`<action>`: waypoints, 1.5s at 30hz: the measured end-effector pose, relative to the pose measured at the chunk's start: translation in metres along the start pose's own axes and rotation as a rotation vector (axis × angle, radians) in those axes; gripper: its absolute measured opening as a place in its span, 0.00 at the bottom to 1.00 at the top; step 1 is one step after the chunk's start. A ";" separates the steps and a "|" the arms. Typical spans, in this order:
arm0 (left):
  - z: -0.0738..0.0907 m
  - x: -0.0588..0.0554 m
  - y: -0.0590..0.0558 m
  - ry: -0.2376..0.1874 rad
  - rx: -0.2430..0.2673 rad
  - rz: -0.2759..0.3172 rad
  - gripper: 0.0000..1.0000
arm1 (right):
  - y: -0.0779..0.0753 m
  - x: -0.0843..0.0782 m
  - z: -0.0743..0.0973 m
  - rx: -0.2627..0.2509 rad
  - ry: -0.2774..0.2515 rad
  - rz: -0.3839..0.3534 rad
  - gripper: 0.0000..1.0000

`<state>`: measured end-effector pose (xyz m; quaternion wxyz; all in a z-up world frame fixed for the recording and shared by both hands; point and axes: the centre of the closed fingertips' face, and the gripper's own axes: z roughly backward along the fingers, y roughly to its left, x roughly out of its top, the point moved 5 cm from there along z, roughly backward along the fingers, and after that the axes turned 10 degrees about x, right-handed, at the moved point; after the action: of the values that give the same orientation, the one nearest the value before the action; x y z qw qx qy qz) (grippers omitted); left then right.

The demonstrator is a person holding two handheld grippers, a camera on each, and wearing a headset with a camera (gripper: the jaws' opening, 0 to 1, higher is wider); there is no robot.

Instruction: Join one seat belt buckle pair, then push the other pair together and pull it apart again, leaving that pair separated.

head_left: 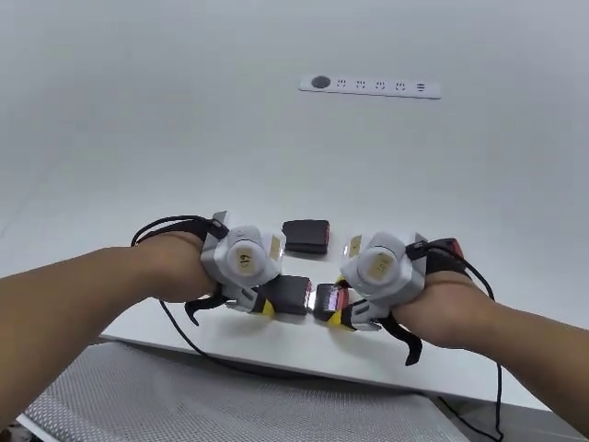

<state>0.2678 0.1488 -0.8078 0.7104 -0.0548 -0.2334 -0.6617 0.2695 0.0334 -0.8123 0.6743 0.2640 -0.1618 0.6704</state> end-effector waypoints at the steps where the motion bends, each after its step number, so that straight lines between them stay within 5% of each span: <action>1: 0.000 0.000 0.000 0.001 0.000 0.000 0.31 | 0.000 0.000 0.000 0.001 0.000 -0.001 0.30; 15: 0.000 0.001 -0.001 0.022 -0.005 -0.004 0.32 | 0.000 -0.001 0.001 -0.001 0.003 -0.005 0.31; 45: -0.001 -0.002 0.001 -0.007 -0.002 0.024 0.33 | 0.001 0.002 0.000 -0.009 0.010 0.013 0.33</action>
<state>0.2689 0.1506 -0.8095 0.7175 -0.0605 -0.2345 -0.6531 0.2687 0.0351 -0.8106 0.6719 0.2565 -0.1633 0.6754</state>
